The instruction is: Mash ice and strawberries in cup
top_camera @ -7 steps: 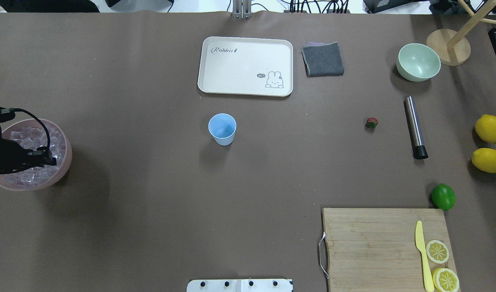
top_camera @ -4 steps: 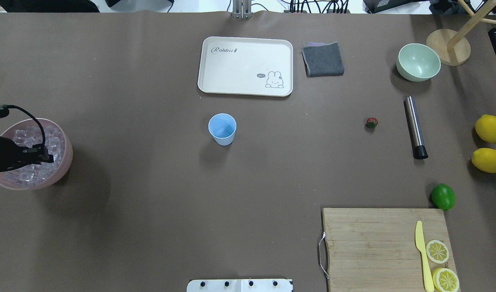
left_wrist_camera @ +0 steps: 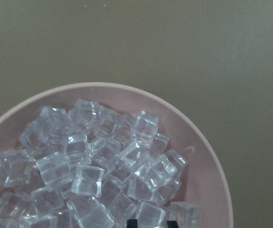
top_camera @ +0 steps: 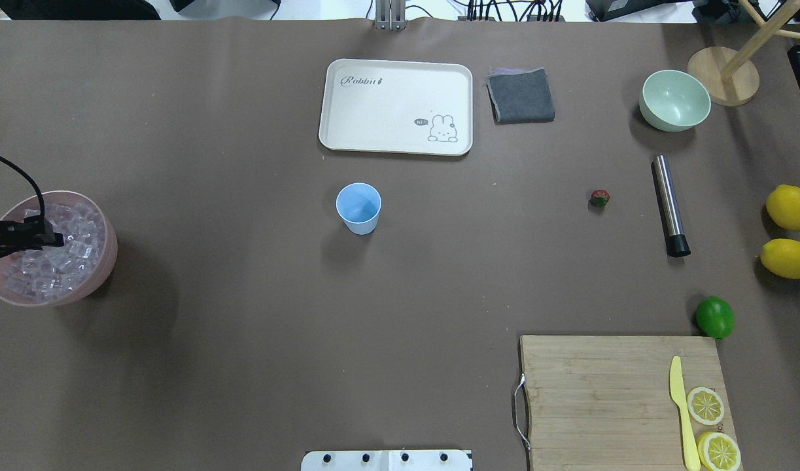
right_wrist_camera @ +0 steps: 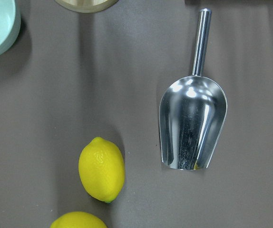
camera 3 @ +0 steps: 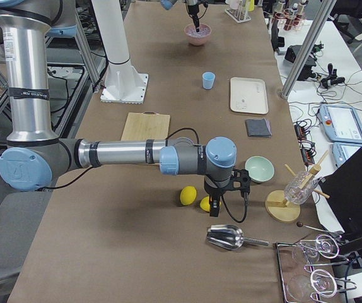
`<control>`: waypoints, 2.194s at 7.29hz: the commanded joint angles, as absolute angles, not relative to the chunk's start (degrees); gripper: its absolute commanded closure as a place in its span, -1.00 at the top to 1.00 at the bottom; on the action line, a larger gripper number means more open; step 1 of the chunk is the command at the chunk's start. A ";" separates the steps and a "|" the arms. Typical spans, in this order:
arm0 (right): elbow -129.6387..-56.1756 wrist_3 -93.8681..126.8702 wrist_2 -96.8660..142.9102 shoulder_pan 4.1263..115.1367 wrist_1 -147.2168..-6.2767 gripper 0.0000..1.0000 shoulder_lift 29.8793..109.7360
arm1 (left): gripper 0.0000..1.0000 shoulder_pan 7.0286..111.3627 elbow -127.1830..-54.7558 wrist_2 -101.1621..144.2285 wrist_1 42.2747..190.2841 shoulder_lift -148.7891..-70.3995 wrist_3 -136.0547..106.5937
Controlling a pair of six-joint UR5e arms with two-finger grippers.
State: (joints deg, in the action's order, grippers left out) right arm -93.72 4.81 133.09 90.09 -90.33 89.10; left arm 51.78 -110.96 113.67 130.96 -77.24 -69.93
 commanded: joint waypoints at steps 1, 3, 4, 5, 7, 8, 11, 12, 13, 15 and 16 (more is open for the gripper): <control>-93.78 4.75 133.15 90.09 -90.26 1.00 88.95 | -1.00 55.37 -112.67 113.73 131.31 -76.98 -67.76; -93.69 4.75 133.16 90.09 -90.26 1.00 88.77 | -1.00 54.67 -111.11 114.08 129.74 -88.09 -79.64; -93.69 4.75 133.24 90.09 -90.26 1.00 88.60 | -1.00 53.10 -110.31 114.08 124.42 -95.29 -82.24; -93.69 4.75 133.16 90.09 -90.26 1.00 88.51 | -1.00 50.65 -109.87 113.56 116.27 -103.54 -84.88; -93.78 4.75 133.24 90.09 -90.26 1.00 88.51 | -1.00 43.12 -106.45 106.49 105.59 -117.63 -89.71; -93.69 4.75 133.24 90.09 -90.26 1.00 88.42 | -1.00 39.76 -104.17 102.52 105.47 -120.90 -90.00; -93.69 4.83 133.24 90.09 -90.26 1.00 88.33 | -1.00 34.82 -97.57 97.83 106.00 -127.16 -92.19; -93.43 4.75 133.16 90.09 -90.26 1.00 88.33 | -1.00 33.67 -95.91 97.74 106.52 -128.05 -92.37; -93.34 4.75 133.15 90.09 -90.26 1.00 88.33 | -1.00 33.14 -94.50 97.65 106.96 -128.93 -92.37; -93.25 4.75 133.15 90.09 -90.26 1.00 88.42 | -1.00 31.03 -93.26 93.27 107.49 -129.81 -92.55; -93.34 4.75 133.15 90.09 -90.26 1.00 88.50 | -1.00 30.94 -92.73 93.25 107.49 -130.16 -92.55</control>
